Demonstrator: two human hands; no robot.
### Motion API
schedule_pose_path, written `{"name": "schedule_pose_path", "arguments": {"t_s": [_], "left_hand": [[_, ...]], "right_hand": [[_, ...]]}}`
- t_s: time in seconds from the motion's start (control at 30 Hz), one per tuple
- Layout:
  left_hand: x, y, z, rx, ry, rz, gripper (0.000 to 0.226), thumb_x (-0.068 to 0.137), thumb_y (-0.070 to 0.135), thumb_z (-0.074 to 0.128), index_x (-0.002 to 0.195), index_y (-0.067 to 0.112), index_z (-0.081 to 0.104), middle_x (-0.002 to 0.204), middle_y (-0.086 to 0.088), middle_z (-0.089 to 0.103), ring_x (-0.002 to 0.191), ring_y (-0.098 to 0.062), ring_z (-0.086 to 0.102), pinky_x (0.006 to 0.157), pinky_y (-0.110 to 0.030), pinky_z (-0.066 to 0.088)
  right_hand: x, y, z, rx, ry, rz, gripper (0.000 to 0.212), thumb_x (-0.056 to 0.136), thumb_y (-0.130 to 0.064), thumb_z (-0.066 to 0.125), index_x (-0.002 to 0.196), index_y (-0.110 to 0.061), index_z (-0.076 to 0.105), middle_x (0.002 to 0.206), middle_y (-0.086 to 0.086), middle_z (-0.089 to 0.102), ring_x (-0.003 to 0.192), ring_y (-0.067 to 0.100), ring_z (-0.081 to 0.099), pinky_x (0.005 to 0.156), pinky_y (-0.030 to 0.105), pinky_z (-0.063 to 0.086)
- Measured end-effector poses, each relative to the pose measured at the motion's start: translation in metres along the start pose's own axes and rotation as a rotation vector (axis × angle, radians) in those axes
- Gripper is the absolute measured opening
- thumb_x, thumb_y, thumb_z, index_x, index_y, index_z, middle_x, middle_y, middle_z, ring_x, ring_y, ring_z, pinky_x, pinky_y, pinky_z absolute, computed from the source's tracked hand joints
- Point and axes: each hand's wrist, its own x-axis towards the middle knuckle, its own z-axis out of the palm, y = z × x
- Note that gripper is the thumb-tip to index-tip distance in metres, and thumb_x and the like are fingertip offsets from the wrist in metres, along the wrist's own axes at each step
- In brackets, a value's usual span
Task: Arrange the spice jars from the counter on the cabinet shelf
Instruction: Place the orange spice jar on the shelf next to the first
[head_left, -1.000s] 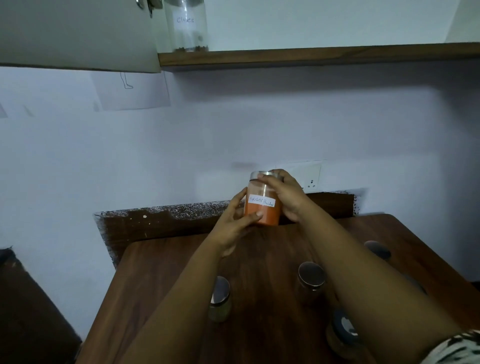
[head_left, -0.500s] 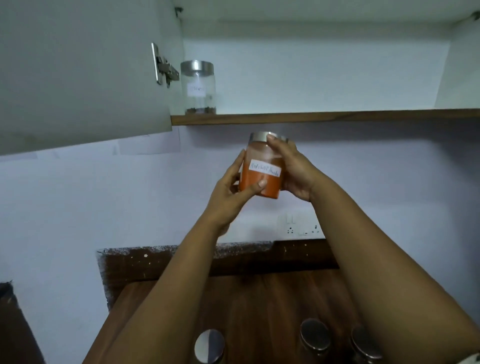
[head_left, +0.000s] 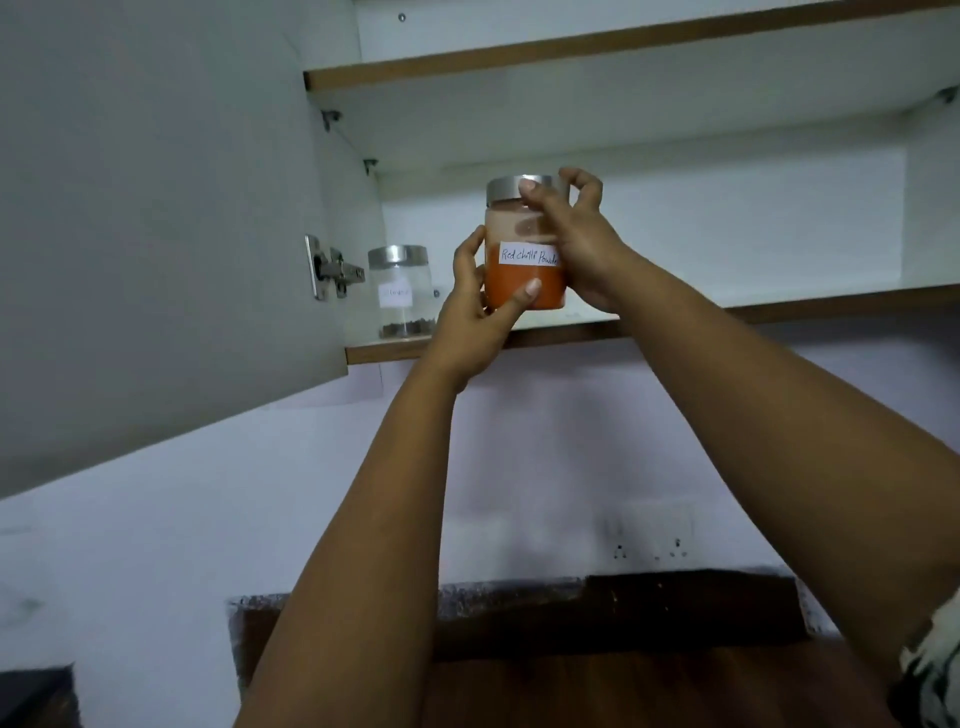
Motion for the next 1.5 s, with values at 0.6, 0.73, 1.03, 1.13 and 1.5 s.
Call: {"name": "schedule_pose_path", "arguments": {"t_s": [0.6,0.73,1.03,1.13,1.5], "left_hand": [[-0.013,-0.111,-0.03,1.039,0.435,0.381,0.049,0.097,0.056,0.039,0.097,0.012,0.061,0.096,-0.003,0.061,0.096,-0.021,0.055,0.096,-0.039,0.039],[-0.014,-0.108,-0.033,1.055,0.423,0.36,0.055,0.095,0.062,0.035,0.094,0.013,0.061,0.095,-0.002,0.061,0.092,-0.019,0.055,0.093,-0.035,0.038],[-0.014,-0.102,-0.03,1.068,0.399,0.276,0.057,0.094,0.063,0.032,0.101,0.014,0.06,0.1,-0.001,0.06,0.094,-0.019,0.054,0.095,-0.033,0.036],[-0.014,-0.099,-0.024,1.071,0.423,0.245,0.055,0.093,0.063,0.035,0.1,0.013,0.058,0.097,-0.002,0.059,0.092,-0.02,0.052,0.094,-0.033,0.036],[-0.014,-0.099,-0.021,1.118,0.418,0.195,0.06,0.094,0.064,0.029,0.105,0.012,0.056,0.104,-0.004,0.059,0.099,-0.022,0.052,0.095,-0.036,0.036]], "right_hand": [[0.072,0.053,0.02,-0.635,-0.193,0.199,0.056,0.093,-0.065,0.036,0.132,-0.027,0.023,0.116,0.009,0.043,0.101,0.038,0.055,0.064,0.046,0.057],[0.08,0.059,0.029,-0.642,-0.207,0.213,0.054,0.095,-0.063,0.034,0.134,-0.027,0.024,0.115,0.013,0.045,0.099,0.039,0.057,0.057,0.044,0.056],[0.082,0.067,0.037,-0.657,-0.185,0.172,0.055,0.096,-0.062,0.03,0.138,-0.027,0.021,0.132,0.017,0.047,0.095,0.033,0.053,0.07,0.046,0.054],[0.085,0.069,0.035,-0.658,-0.227,0.173,0.058,0.095,-0.064,0.03,0.14,-0.029,0.017,0.136,0.017,0.044,0.099,0.035,0.052,0.073,0.051,0.057],[0.087,0.092,0.041,-0.82,-0.117,-0.012,0.061,0.098,-0.062,0.018,0.146,-0.024,0.014,0.12,0.021,0.06,0.098,0.037,0.06,0.09,0.043,0.047]]}}
